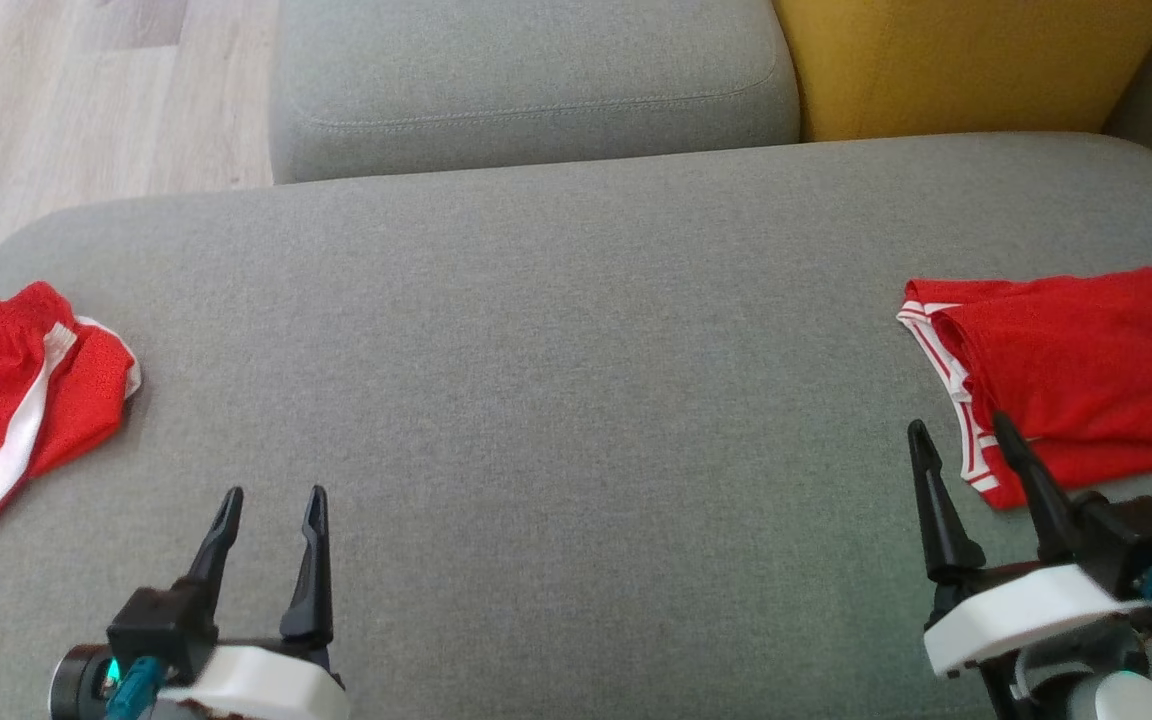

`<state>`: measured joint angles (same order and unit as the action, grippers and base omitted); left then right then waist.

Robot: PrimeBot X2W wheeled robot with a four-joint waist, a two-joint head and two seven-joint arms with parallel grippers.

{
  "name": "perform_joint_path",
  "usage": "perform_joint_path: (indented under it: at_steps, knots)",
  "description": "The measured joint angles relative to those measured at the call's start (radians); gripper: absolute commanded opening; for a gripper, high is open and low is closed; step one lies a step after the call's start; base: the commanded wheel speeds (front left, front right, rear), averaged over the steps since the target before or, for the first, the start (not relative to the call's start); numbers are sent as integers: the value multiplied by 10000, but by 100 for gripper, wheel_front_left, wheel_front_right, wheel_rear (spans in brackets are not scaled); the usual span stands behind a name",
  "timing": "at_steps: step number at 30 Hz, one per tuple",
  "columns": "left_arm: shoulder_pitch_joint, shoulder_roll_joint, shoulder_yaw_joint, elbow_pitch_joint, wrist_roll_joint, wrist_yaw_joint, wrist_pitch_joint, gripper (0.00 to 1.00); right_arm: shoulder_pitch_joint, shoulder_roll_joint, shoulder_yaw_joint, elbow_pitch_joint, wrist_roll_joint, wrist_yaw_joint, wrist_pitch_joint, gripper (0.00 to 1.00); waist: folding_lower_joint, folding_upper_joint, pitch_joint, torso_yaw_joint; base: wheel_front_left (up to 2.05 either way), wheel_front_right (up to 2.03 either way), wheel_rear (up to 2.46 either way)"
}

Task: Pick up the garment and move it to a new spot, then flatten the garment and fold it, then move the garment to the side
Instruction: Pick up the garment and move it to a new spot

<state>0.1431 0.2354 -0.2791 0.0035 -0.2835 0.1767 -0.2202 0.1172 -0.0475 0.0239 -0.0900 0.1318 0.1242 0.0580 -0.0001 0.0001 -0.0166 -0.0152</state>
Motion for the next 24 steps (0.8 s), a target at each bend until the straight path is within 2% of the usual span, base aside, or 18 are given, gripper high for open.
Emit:
perform_joint_path:
  at_steps: [15, 24]
  knots:
    - [-3, 29, -13, -27, -44, 96, -2, 100, 0, 6, -63, -65, -94, 0, 128, 100, 0, 0, 71, 142, 0, 0, 0]
    - [-166, 19, -31, -27, -102, 119, -29, 100, 35, 10, -132, -445, -121, -2, 232, 100, 0, 0, 135, 1028, 0, 0, 0]
